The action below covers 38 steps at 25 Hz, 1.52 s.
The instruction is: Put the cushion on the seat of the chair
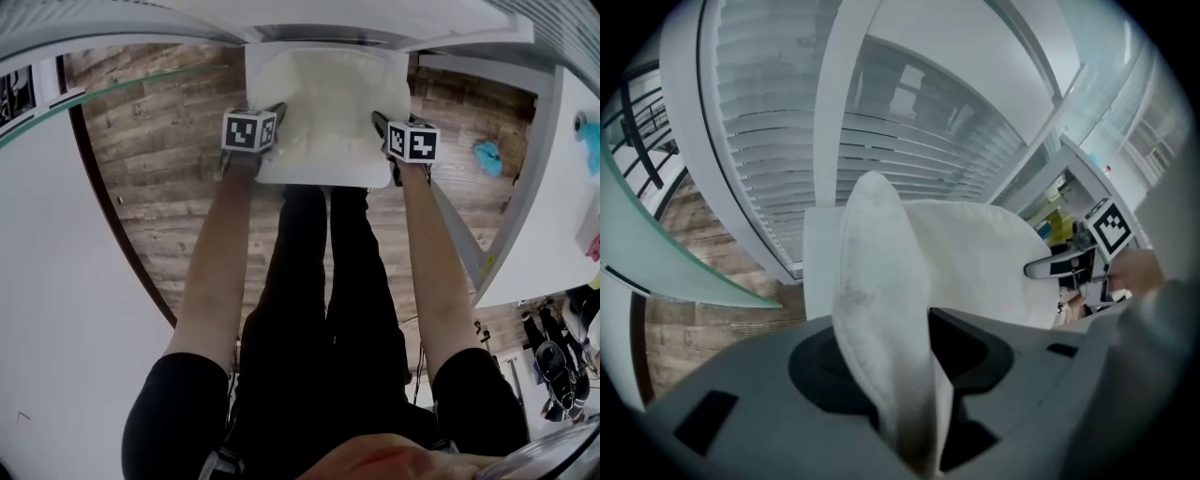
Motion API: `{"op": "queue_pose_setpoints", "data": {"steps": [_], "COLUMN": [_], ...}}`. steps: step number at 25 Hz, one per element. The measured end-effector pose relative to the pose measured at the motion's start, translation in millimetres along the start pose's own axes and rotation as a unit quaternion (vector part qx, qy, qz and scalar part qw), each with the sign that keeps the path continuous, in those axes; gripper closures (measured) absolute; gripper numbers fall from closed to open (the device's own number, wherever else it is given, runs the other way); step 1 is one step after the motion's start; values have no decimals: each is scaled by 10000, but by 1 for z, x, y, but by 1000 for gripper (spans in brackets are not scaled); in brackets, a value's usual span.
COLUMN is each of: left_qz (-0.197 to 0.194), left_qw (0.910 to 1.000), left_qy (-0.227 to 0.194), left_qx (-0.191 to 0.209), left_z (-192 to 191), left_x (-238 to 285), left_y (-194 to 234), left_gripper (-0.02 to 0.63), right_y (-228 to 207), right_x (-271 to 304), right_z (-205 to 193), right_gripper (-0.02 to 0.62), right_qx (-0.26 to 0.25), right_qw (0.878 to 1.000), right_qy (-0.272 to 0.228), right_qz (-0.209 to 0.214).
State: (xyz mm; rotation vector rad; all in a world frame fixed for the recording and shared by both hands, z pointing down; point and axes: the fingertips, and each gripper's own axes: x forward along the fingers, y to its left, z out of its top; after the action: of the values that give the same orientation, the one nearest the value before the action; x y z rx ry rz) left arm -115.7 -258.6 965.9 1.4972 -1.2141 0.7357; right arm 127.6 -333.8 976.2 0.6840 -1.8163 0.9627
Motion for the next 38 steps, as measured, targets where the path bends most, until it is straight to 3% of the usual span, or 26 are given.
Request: {"op": "queue_pose_setpoints", "data": {"steps": [4,7,27,33,38], "left_qz": [473,716,874,1230,1162], "left_qw": [9988,9972,9961,9922,9928], "left_qy": [-11,7,-125,-180,-302], "left_qx": [157,233,22,73,58], "left_z": [0,-3,-3,0,6], "left_x": [0,2,6,-17,-50], "left_y": [16,26,50,61,45], "left_gripper": [329,315,196,193,193], "right_y": [-13,-27,-29,-19,8], "right_x": [1,1,-5,-19,-41], "right_z": [-3,-8,-14,-6,4], "right_gripper": [326,294,282,282,282], "right_qx": [-71,-71,-68,-103,-243], "right_qw": [9993,9981,9973,9976,9982], "right_qy": [82,135,140,65,18], "right_qz": [-345,-599,-711,-685,-548]}}
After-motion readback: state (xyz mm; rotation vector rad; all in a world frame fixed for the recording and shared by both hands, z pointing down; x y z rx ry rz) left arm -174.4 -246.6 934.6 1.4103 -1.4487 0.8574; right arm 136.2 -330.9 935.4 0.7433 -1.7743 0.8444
